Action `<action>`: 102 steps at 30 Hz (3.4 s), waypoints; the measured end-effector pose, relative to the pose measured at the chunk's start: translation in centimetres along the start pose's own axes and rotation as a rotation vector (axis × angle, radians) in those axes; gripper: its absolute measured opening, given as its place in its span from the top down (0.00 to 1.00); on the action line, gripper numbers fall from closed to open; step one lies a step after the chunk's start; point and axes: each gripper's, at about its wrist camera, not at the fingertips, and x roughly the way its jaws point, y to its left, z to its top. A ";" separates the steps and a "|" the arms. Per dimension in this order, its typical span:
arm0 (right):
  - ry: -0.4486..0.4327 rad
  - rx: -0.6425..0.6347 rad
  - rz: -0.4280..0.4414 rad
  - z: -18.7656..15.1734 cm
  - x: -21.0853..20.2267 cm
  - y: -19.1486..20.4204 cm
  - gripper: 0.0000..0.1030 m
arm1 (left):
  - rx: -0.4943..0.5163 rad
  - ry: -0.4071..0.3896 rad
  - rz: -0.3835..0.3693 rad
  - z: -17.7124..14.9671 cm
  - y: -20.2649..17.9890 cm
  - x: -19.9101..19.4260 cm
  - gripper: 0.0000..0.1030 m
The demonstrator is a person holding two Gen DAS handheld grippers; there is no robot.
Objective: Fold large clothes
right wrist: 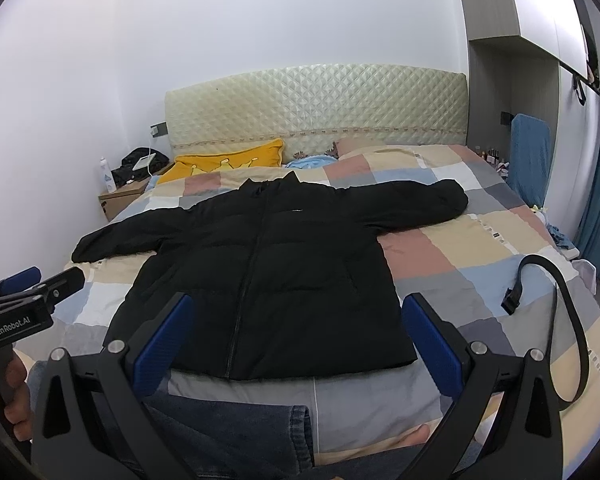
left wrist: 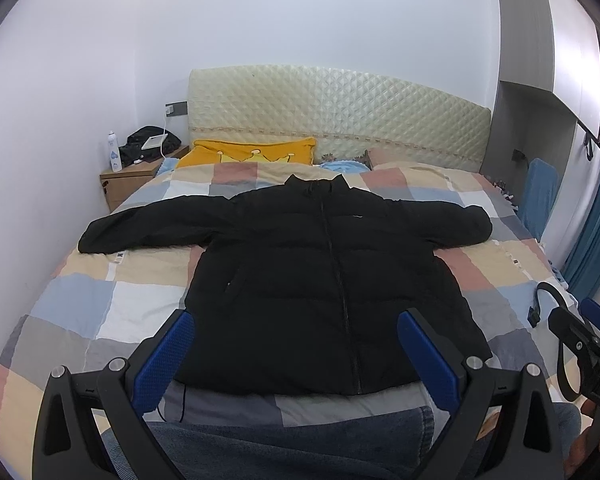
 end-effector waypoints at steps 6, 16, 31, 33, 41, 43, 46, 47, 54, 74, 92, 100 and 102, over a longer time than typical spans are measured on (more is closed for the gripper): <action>0.000 -0.004 -0.007 -0.3 0.0 0.2 0.00 | 0.000 -0.001 -0.006 0.1 -0.1 0.0 0.00; 0.003 0.008 0.002 -0.7 0.1 0.1 0.00 | -0.005 -0.001 -0.007 -0.3 0.0 -0.2 0.00; 0.014 0.014 0.003 -0.6 0.0 0.3 0.00 | -0.003 0.007 -0.010 -0.3 0.0 -0.3 0.00; 0.018 0.016 0.002 -0.6 0.0 0.1 0.00 | -0.003 0.007 -0.010 -0.2 -0.1 -0.2 0.00; 0.022 0.021 0.006 -0.4 0.0 -0.2 0.00 | -0.002 0.020 -0.016 0.0 -0.3 0.1 0.00; 0.019 0.024 0.004 -0.4 0.0 -0.2 0.00 | -0.007 0.024 -0.020 0.0 -0.4 0.3 0.00; 0.018 0.026 0.005 -0.3 0.0 -0.3 0.00 | -0.003 0.025 -0.016 0.1 -0.4 0.5 0.00; 0.020 0.025 0.005 -0.3 0.0 -0.3 0.00 | -0.004 0.025 -0.016 0.2 -0.5 0.6 0.00; 0.020 0.016 0.016 0.6 0.3 -0.6 0.00 | 0.022 -0.017 -0.071 2.7 -1.6 0.8 0.00; -0.127 0.136 -0.013 9.5 9.5 -12.7 0.00 | 0.143 -0.122 -0.147 7.3 -6.6 10.0 0.00; -0.009 0.523 -0.045 13.3 38.5 -37.7 0.00 | -0.020 0.098 -0.073 3.6 -1.8 25.4 0.00; 0.057 0.663 -0.141 12.2 50.8 -46.6 0.01 | -0.046 0.171 0.048 2.9 0.3 31.5 0.00; 0.045 0.698 -0.160 12.0 52.8 -48.3 0.01 | -0.036 0.177 0.069 2.7 0.2 32.5 0.00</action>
